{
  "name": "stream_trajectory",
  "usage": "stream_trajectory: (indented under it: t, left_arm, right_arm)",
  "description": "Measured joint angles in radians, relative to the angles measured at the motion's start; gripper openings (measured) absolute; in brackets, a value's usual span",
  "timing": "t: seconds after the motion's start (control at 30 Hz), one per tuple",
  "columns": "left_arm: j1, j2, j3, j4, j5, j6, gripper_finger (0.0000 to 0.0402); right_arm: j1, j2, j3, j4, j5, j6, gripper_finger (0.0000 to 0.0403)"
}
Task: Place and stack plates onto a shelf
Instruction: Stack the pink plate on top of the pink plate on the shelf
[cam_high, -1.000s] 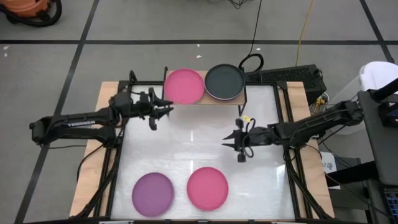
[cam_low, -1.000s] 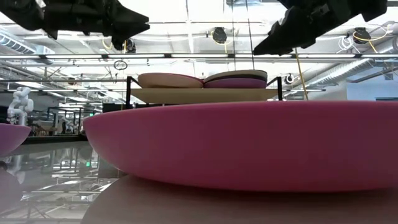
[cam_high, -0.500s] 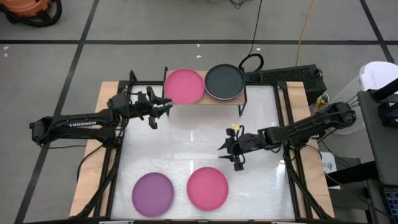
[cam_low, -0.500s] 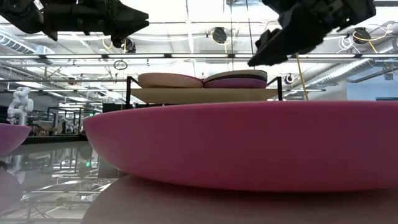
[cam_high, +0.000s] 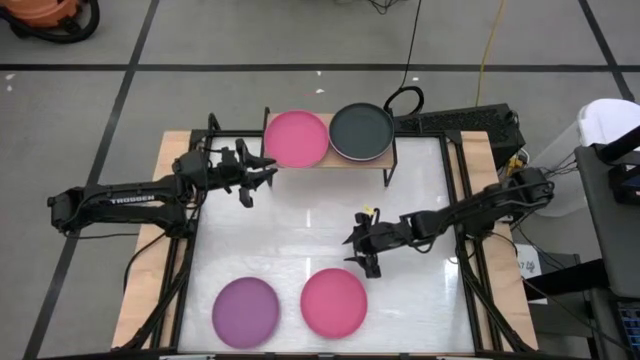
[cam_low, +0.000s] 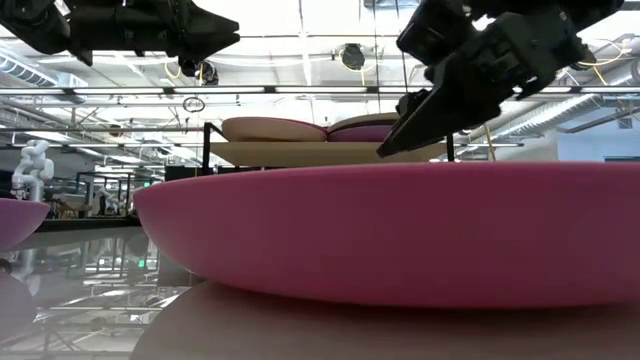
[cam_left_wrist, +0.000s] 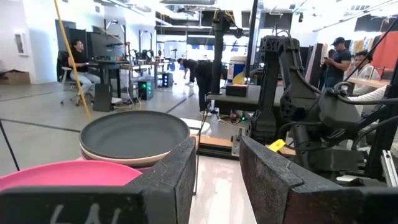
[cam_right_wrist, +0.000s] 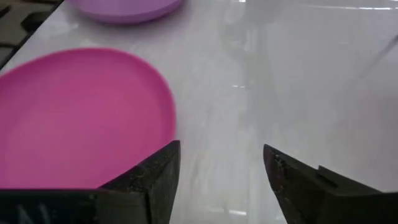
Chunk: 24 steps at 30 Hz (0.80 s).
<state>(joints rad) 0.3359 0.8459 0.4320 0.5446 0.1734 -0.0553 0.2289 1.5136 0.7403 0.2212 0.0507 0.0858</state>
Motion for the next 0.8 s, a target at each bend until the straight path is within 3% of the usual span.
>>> stream_trajectory:
  t: [0.8]
  left_arm:
    - [0.0, 0.0, 0.0, 0.0, -0.001, 0.003, 0.0129]
  right_arm:
    - [-0.026, 0.004, -0.001, 0.01, 0.004, 0.045, 0.021]
